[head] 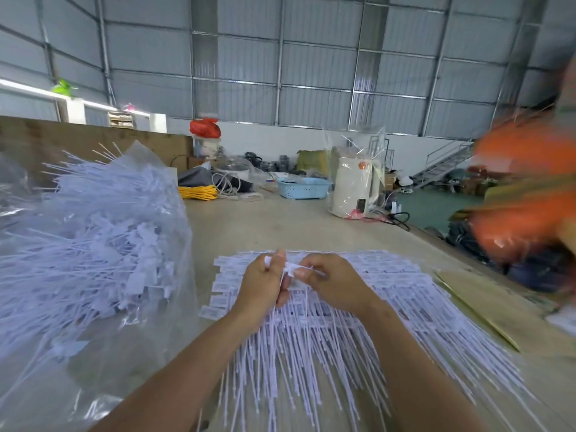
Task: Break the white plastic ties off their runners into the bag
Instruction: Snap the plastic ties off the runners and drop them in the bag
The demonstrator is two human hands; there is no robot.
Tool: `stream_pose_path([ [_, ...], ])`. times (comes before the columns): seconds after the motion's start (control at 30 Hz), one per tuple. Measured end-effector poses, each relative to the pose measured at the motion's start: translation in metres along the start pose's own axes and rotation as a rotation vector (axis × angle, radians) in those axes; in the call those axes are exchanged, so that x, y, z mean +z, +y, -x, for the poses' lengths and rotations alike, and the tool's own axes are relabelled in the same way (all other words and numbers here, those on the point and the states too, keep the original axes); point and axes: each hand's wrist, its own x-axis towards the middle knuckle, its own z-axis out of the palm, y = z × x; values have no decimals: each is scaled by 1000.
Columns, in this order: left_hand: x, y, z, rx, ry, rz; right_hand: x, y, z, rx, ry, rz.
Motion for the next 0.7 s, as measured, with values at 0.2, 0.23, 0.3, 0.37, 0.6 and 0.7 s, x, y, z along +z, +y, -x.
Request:
stream_pose_path([
  [0.2, 1, 6, 0, -74, 3, 64, 2, 4, 0, -26, 17, 59],
  [0.23, 2, 7, 0, -84, 4, 62, 3, 4, -1, -24, 30, 78],
  [0.3, 3, 9, -1, -109, 6, 64, 4, 2, 0, -33, 78, 166],
  [0.37, 1, 10, -2, -145, 7, 71, 2, 4, 2, -48, 167, 359],
  [0.6, -18, 8, -14, -202, 48, 244, -38, 15, 6, 86, 536, -197],
  [0.7, -11, 3, -8, -142, -3, 225, -24, -10, 5, -62, 318, -367],
])
